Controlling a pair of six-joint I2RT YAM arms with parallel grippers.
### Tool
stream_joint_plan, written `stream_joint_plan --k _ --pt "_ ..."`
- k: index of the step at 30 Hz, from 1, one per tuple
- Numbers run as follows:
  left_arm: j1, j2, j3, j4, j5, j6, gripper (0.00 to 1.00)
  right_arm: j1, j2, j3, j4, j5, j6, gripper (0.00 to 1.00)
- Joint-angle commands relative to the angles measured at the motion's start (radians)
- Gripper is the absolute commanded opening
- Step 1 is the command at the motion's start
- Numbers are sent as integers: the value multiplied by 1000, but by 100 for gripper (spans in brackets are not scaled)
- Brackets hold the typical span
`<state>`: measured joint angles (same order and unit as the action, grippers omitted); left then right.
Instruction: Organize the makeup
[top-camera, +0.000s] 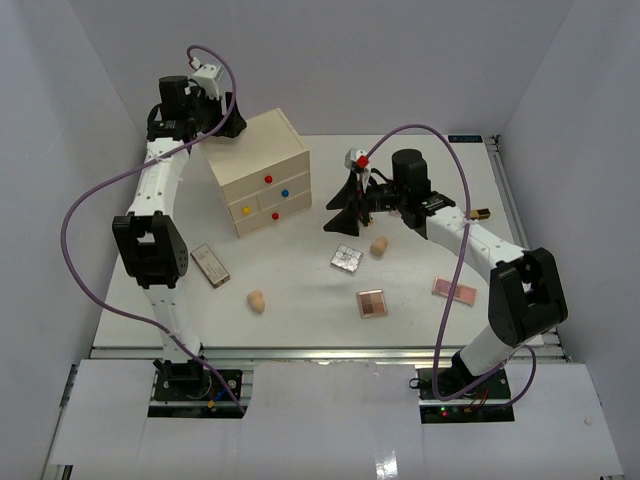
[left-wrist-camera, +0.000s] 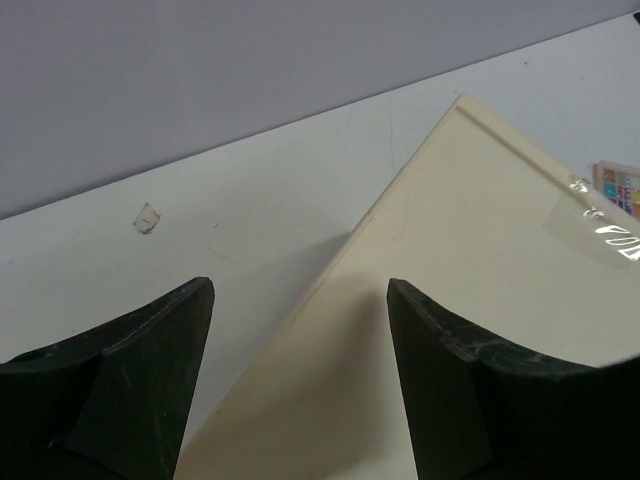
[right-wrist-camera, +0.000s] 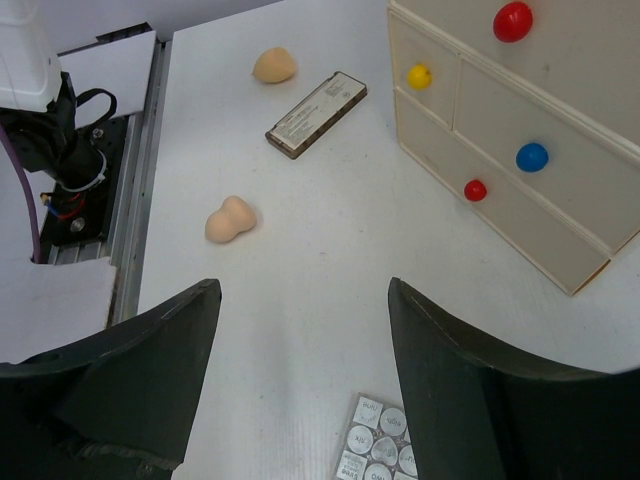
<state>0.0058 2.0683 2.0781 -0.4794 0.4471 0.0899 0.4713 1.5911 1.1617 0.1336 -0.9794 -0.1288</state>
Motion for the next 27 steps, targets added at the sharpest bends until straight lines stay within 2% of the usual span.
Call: stream_joint_plan --k 1,9,16,19,23,27 --pt "26 26 44 -73 30 43 79 -2 -31 -24 -17 -21 -20 75" --pt "26 -78 -132 -68 152 27 68 1 -12 -33 -13 -22 -6 75" --pt "25 -207 -265 -31 221 -12 67 18 9 -9 -29 10 -31 75" --pt "24 -233 -312 -19 241 -26 67 23 41 52 -100 40 -65 75" --pt "16 -260 -359 0 261 -48 69 40 80 118 -181 136 -76 75" --pt "11 -286 -390 23 255 -97 71 74 129 159 -187 248 -31 78"
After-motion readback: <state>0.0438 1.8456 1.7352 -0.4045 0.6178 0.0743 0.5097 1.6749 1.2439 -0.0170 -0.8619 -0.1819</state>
